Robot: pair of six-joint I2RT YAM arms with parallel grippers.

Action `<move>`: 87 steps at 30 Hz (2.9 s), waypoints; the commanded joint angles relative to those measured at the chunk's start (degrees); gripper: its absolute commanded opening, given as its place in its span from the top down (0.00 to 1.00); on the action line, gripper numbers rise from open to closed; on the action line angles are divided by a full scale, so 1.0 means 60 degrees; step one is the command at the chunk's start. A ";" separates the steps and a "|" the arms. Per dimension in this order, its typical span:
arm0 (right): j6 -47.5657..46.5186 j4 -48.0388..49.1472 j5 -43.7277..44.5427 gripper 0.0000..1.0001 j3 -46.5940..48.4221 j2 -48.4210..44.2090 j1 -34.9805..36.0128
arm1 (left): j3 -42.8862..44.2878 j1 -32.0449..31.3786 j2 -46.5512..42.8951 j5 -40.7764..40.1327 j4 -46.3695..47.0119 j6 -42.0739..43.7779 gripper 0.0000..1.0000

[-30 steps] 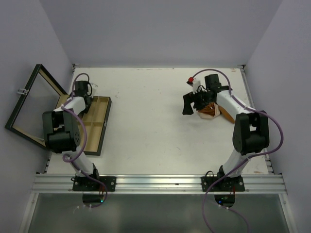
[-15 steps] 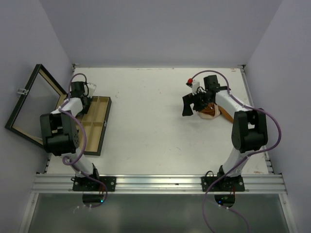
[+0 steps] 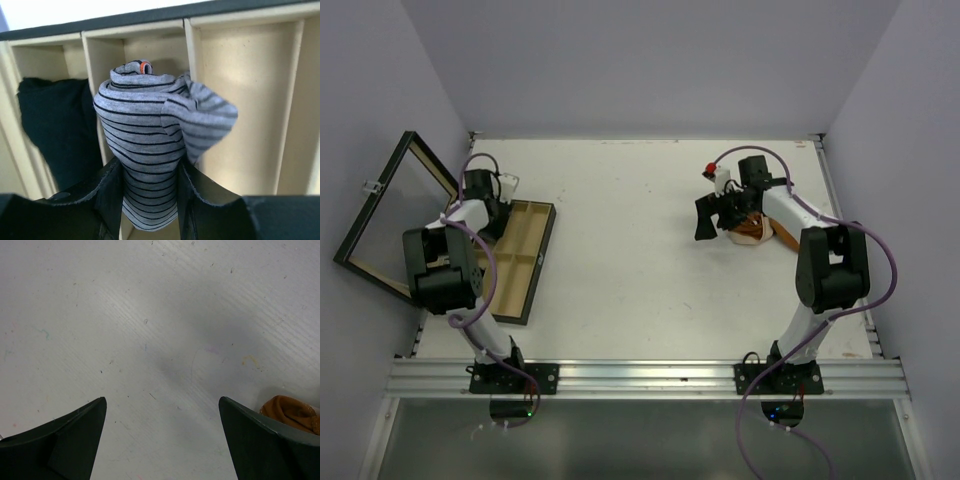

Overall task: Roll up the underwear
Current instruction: Place the rolled underwear into the container, then move the underwear to the center of the board

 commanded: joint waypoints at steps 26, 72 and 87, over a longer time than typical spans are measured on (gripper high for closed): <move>-0.0072 -0.0214 -0.0256 0.01 0.0238 -0.0036 -0.0027 | 0.1345 0.0975 0.0605 0.1960 -0.2309 -0.0698 0.46; 0.0119 -0.0594 0.0417 0.01 0.0632 -0.1207 -0.0406 | 0.3559 -0.2390 -0.1608 0.4350 -0.3365 -0.0330 0.45; -0.1316 -0.1591 0.4723 0.18 0.2448 -0.0141 -0.2076 | 0.1331 -0.5806 -0.1140 0.4611 -0.1725 -0.0507 0.47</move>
